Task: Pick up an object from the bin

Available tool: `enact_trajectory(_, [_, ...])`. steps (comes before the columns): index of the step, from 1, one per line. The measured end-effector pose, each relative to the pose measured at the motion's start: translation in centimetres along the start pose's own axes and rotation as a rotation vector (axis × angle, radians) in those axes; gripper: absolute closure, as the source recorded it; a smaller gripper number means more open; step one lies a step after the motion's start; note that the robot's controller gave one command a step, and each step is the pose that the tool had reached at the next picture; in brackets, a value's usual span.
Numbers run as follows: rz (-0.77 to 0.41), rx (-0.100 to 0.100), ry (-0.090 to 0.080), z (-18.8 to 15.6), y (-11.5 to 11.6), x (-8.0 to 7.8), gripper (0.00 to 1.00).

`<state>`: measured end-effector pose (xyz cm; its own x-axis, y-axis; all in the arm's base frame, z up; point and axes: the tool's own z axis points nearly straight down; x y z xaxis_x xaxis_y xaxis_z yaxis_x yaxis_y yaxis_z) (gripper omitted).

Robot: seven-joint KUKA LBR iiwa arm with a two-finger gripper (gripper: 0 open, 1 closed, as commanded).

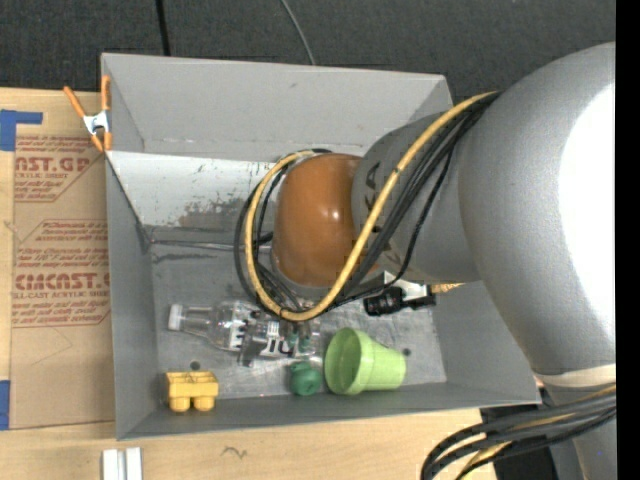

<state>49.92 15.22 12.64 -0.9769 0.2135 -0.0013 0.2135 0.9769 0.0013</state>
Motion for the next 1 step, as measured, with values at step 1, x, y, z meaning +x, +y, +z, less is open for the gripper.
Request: enact_trajectory(1, [0.000, 0.000, 0.000, -0.72, 0.00, 0.01, 1.00])
